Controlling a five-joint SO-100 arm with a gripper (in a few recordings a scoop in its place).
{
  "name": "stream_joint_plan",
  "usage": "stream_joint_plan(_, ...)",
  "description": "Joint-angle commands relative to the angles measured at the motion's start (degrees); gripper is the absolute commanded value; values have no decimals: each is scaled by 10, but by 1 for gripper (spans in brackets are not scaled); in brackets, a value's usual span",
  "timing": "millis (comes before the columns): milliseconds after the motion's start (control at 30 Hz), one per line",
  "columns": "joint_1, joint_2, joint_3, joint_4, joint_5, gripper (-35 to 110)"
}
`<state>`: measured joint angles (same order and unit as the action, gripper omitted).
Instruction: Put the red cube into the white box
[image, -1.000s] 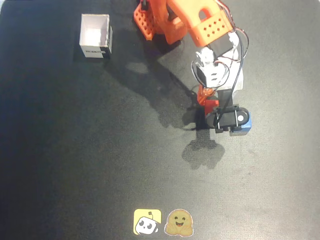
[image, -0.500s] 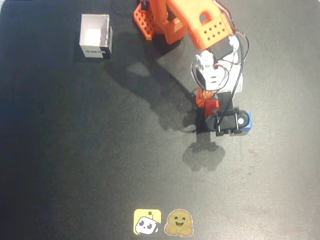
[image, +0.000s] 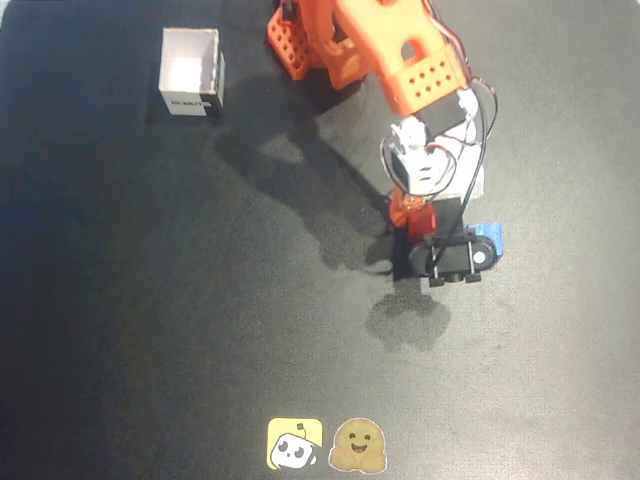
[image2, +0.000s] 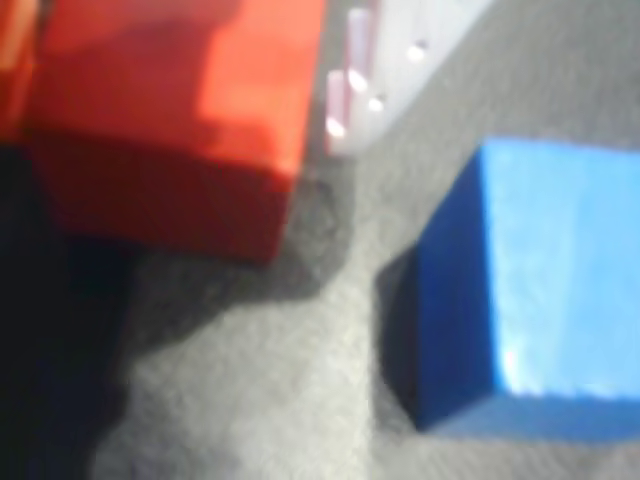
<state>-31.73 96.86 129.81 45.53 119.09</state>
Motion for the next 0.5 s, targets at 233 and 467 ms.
stream_joint_plan(233, 4, -4, -13, -10, 3, 10)
stream_joint_plan(467, 4, -5, -8, -5, 11, 0)
